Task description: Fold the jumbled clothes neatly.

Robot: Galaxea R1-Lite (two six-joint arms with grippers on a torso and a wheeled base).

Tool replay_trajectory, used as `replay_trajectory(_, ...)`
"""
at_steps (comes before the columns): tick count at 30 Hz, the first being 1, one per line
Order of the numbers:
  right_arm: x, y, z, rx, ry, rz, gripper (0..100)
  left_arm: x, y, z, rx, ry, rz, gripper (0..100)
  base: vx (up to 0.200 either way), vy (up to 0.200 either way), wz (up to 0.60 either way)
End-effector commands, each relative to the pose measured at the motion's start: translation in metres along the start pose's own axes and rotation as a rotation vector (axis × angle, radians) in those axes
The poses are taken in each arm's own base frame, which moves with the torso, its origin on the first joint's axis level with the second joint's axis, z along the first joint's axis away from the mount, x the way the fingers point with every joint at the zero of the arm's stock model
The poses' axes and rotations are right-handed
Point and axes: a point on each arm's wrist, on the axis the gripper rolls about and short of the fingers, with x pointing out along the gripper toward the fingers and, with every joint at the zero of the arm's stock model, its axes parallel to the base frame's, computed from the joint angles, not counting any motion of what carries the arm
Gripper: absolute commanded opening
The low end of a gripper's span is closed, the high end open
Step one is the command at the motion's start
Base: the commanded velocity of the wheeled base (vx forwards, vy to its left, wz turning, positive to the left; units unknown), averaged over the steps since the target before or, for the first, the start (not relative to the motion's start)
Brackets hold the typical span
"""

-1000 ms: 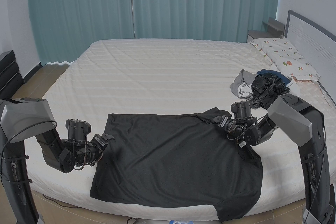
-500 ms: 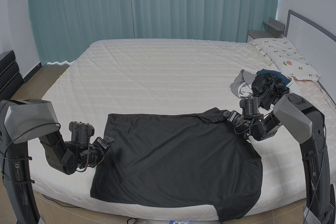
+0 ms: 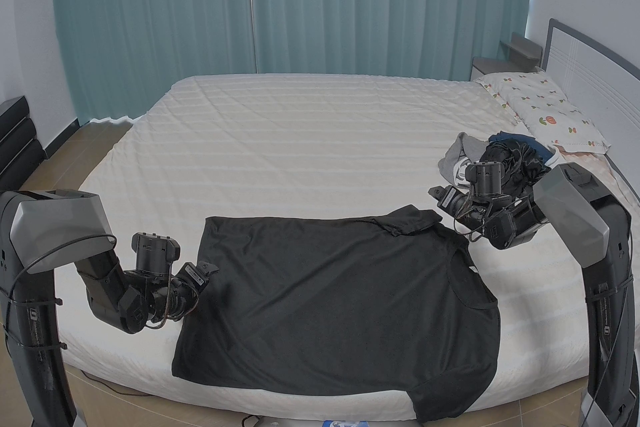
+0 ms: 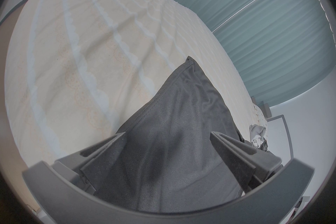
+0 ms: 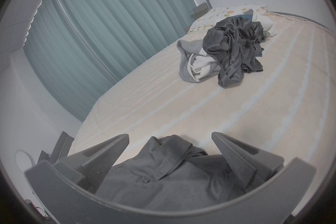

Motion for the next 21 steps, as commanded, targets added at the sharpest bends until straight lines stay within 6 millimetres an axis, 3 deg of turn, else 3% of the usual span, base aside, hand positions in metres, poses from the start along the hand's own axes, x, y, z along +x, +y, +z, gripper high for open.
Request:
replay_trajectory(1,-0.004,0.022,-0.012,-0.016,0.035,0.046,100,0.0,0.002,-0.001,-0.001,0.004,0.006,100,0.0,0.0,0.0)
replay_trajectory(2,-0.001,0.027,-0.029,-0.018,0.079,0.052,100,-0.001,0.002,-0.002,0.0,0.004,0.008,100,0.0,0.0,0.0)
replay_trajectory(5,0.006,0.029,-0.045,-0.029,0.107,0.058,100,-0.001,0.002,-0.002,0.0,0.006,0.007,100,0.0,0.0,0.0)
replay_trajectory(21,0.031,0.022,-0.069,-0.035,0.136,0.041,100,0.001,0.002,-0.006,0.032,0.011,0.014,100,0.0,0.0,0.0)
